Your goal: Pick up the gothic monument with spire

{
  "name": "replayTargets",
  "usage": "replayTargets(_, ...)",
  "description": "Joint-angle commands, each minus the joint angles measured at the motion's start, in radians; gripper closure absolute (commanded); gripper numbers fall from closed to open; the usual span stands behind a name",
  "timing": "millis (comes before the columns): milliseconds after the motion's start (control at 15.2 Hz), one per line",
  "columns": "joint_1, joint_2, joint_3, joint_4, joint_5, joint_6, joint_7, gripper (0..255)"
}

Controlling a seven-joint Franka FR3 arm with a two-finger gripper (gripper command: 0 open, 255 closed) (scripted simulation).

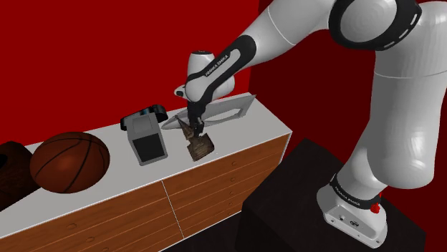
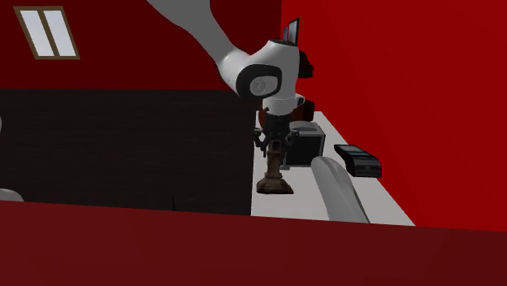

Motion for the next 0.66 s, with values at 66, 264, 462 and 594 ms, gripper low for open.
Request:
replayTargets(66, -0.001, -0.033, -0.002, -0.001, -0.004, -0.032, 0.005, 255)
replayTargets(264, 0.0, -0.06, -0.005, 0.006, -0.009, -0.065, 0.013, 255)
replayTargets(462, 0.0, -0.085, -0.006, 0.014, -0.014, -0.098, 0.02, 255)
replayTargets(594, 0.0, -0.086, -0.006, 0.015, -0.014, -0.1, 0.021, 255)
